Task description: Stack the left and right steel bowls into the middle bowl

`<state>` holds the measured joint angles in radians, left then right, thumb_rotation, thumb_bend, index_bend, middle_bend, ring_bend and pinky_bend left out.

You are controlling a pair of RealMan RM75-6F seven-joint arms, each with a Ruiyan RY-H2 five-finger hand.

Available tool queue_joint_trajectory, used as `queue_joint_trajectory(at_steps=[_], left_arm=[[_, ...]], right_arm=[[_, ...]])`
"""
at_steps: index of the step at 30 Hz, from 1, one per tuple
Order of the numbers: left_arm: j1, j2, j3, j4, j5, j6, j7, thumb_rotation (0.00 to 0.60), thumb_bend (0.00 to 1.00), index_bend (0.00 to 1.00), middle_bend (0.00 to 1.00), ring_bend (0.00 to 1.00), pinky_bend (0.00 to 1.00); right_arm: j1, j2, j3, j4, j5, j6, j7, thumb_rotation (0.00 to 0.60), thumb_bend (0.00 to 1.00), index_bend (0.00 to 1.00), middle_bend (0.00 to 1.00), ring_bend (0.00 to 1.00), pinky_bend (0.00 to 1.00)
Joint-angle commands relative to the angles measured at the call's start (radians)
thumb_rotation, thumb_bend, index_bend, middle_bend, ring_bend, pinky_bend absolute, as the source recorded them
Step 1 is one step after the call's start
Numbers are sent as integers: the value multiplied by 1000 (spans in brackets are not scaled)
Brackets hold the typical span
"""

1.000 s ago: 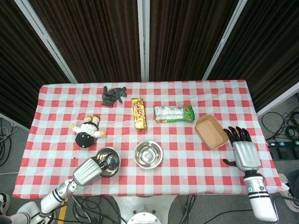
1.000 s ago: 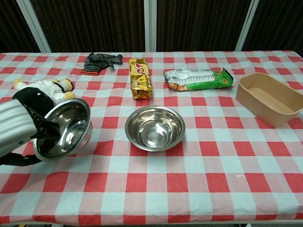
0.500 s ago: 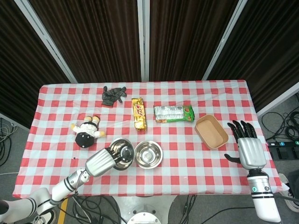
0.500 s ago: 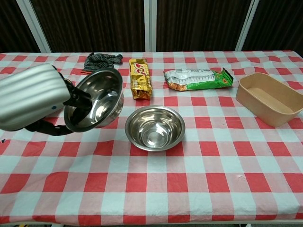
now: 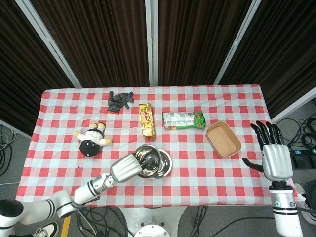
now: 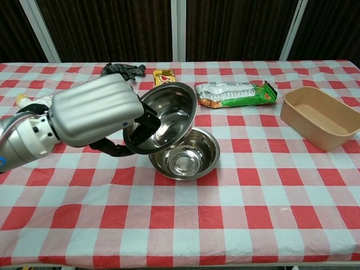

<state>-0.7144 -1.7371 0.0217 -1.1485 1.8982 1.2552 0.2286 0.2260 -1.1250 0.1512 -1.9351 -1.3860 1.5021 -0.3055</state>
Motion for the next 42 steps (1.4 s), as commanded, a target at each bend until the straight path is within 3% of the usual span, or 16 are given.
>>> queue_joint_trajectory(at_steps=[1,13,20,24,30,35,42], left_arm=[[-18,-32,-6,21,-10,-18,-6,600,338,729,726,818,883],[-34,-109,-8,114,-53,-42,-36,600,337,725,724,817,883],[-46,-113,17,148,-41,-21,-100,600,197,516,622,779,874],[-41,-102,29,157,-35,-1,-101,600,168,427,584,760,868],[-31,-18,14,93,-46,32,-46,600,164,419,574,748,864],[15,115,-21,-15,-128,28,61,600,163,419,571,728,837],[217,257,-69,-134,-337,175,6,600,155,413,502,582,698]], right_arm=[[-3,3,2,2,1,2,4,600,2,111,89,0,49],[-12,2,9,25,-2,-2,43,600,1,111,90,0,49],[-14,1,14,37,1,-7,55,600,2,111,90,0,49],[-16,-2,12,42,0,-10,54,600,2,111,90,0,49],[-20,3,16,40,-5,-5,58,600,2,111,91,0,49],[-18,3,16,36,-16,-9,57,600,2,111,93,0,49],[-11,-20,-6,57,-48,-30,50,600,1,111,95,0,49]])
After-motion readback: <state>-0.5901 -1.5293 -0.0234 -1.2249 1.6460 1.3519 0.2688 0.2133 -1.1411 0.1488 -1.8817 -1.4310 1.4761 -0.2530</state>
